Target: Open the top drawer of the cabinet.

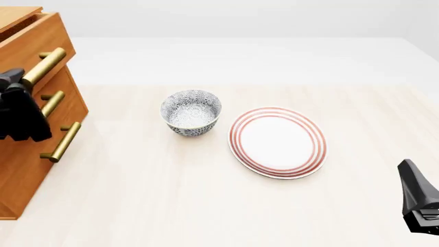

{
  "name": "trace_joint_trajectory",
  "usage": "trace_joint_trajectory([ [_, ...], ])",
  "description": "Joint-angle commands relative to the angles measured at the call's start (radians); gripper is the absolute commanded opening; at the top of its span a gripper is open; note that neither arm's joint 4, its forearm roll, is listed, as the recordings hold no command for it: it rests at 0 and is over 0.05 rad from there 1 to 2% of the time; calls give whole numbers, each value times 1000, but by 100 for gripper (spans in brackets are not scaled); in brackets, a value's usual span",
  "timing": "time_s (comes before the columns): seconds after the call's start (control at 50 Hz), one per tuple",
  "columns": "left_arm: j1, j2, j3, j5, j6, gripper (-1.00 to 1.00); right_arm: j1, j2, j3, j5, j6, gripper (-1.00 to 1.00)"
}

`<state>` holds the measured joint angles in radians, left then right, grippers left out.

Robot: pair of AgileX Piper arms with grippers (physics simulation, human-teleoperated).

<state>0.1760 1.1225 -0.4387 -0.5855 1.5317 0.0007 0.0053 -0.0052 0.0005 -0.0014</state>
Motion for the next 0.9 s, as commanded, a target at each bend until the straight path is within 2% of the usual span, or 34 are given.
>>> trace_joint_trajectory([
  [0.02,-68,0,15,-25,-1,-100,0,0,0,0,0,100],
  [0.9,-152,-15,30,-43,-23,-100,0,0,0,0,0,100],
])
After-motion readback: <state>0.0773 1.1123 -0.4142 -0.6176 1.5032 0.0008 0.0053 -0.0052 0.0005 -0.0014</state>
